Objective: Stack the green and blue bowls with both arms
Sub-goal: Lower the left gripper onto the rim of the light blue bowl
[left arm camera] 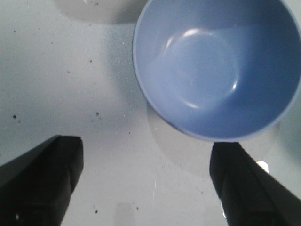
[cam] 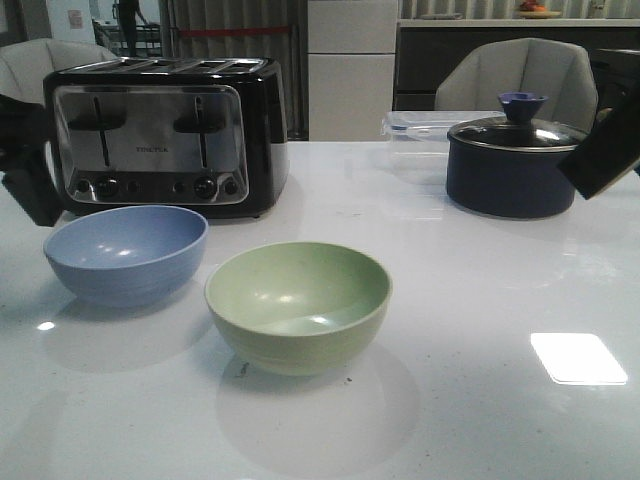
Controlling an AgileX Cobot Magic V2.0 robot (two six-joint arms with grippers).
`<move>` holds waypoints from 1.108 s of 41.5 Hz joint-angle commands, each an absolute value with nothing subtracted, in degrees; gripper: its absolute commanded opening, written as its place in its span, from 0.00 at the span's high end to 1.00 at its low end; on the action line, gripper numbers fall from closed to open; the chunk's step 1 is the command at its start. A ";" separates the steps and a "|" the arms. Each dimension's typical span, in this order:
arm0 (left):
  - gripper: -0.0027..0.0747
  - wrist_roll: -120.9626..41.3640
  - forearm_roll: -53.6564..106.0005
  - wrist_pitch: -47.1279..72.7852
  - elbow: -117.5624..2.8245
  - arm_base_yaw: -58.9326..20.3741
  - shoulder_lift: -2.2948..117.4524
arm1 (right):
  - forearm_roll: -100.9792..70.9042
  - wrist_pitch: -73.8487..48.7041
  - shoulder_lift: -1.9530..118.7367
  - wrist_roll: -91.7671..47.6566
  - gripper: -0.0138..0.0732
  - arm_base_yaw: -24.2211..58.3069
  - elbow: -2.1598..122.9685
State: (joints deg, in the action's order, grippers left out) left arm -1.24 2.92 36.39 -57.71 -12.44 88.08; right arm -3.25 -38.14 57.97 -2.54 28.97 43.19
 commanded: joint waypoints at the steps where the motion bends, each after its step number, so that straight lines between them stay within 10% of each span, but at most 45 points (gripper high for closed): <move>1: 0.19 -1.20 3.52 32.19 -61.85 -12.75 90.14 | -2.88 -35.35 56.88 -3.25 0.34 29.03 44.78; 18: 0.23 -1.20 3.52 31.43 -71.11 -12.75 102.16 | -2.88 -35.35 56.88 -3.25 0.34 29.03 44.78; 46: 0.85 -1.20 0.52 37.58 -73.15 -12.75 103.46 | -2.88 -35.35 56.88 -3.25 0.34 29.03 44.78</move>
State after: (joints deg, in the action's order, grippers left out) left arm -1.34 0.77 38.65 -71.53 -12.44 106.21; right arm -3.25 -38.24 57.97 -2.54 28.97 43.19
